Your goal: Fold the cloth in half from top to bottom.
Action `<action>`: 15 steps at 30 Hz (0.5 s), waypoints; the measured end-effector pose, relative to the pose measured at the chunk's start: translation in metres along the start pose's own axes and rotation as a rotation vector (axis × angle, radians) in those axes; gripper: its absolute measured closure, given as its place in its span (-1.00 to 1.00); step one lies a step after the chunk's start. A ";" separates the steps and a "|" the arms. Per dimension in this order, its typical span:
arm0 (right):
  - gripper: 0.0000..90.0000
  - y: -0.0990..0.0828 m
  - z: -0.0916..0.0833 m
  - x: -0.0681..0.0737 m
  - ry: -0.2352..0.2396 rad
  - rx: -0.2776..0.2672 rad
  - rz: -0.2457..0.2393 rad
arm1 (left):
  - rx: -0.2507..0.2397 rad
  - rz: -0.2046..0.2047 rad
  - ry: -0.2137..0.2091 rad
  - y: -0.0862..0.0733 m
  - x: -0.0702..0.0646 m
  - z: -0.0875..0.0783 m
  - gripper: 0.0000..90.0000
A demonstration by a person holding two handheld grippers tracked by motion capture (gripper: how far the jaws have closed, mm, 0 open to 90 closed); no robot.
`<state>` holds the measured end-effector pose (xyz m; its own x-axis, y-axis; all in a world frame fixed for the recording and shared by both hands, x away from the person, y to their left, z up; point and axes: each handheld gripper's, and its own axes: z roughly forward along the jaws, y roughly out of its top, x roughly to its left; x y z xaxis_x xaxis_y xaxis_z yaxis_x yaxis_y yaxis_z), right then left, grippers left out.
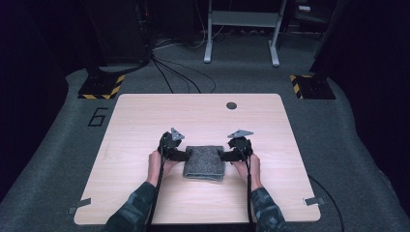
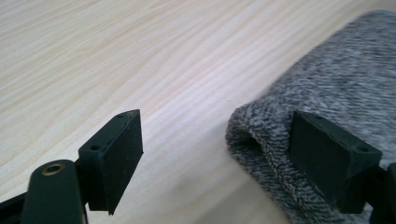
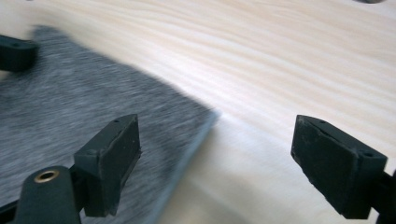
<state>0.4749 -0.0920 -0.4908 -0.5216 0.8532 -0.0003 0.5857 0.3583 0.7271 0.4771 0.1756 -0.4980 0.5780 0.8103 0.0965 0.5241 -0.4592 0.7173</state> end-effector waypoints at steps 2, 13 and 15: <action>-0.66 0.001 0.010 -0.004 -0.024 0.027 -0.005 | 0.028 -0.006 0.003 -0.002 0.002 0.006 -0.59; -0.68 0.000 0.031 -0.005 -0.045 0.089 -0.043 | 0.052 -0.082 -0.026 -0.013 0.006 0.014 -0.60; -0.68 -0.001 0.031 -0.006 -0.037 0.088 -0.032 | 0.055 -0.085 -0.030 -0.013 0.007 0.014 -0.60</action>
<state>0.4966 -0.0859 -0.5123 -0.5189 0.8534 -0.0491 0.6223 0.4165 0.6628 0.4830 0.1820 -0.5170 0.5479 0.8364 0.0154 0.6054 -0.4092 0.6827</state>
